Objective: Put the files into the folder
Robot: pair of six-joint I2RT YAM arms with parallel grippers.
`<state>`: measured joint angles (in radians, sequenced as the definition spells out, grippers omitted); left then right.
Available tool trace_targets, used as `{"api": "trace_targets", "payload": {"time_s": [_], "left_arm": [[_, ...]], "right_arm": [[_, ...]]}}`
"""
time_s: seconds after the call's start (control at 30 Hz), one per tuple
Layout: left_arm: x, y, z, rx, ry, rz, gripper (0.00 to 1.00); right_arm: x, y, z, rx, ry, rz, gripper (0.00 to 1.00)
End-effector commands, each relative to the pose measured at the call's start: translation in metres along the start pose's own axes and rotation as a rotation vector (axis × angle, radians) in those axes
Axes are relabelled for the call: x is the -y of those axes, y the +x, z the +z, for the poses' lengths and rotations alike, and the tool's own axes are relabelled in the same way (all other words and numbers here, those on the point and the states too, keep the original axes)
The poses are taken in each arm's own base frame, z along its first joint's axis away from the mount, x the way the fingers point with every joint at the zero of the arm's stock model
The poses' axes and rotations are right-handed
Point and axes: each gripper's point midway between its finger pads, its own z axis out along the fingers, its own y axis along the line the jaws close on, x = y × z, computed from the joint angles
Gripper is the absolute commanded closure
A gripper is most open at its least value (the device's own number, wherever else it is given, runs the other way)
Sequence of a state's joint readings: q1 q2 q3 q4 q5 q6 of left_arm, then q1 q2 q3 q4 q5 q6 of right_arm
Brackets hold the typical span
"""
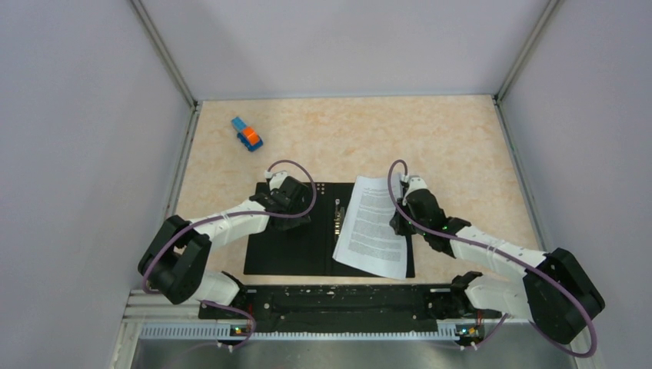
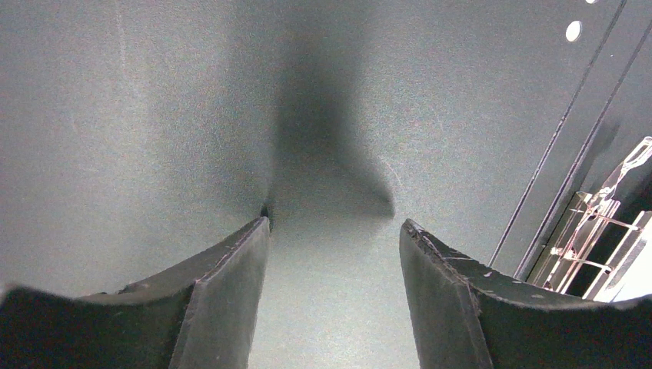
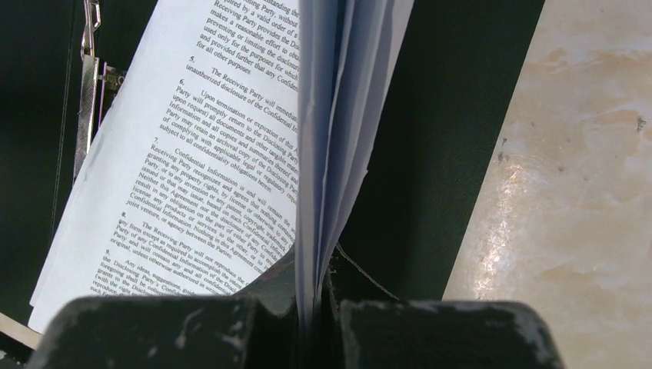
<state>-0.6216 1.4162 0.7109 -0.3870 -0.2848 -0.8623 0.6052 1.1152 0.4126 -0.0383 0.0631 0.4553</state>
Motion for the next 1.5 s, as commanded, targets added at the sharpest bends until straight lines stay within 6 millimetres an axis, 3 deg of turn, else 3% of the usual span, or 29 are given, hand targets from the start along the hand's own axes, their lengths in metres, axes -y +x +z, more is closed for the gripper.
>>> {"api": "trace_targets", "payload": {"time_s": [0.0, 0.63, 1.07, 1.47], "left_arm": [[0.004, -0.001, 0.004, -0.006, 0.002, 0.01, 0.32], [0.006, -0.002, 0.003, -0.015, -0.005, 0.026, 0.32], [0.009, -0.001, 0.007, -0.035, -0.003, 0.047, 0.33], [0.012, -0.003, 0.006, -0.038, 0.001, 0.055, 0.33]], "right_arm": [[-0.004, -0.024, -0.008, 0.065, -0.009, -0.036, 1.0], [-0.011, -0.02, -0.006, 0.056, -0.018, -0.107, 1.0], [-0.035, -0.04, -0.004, 0.117, -0.137, -0.205, 1.0], [-0.048, -0.034, 0.006, 0.043, -0.186, -0.238, 1.0]]}}
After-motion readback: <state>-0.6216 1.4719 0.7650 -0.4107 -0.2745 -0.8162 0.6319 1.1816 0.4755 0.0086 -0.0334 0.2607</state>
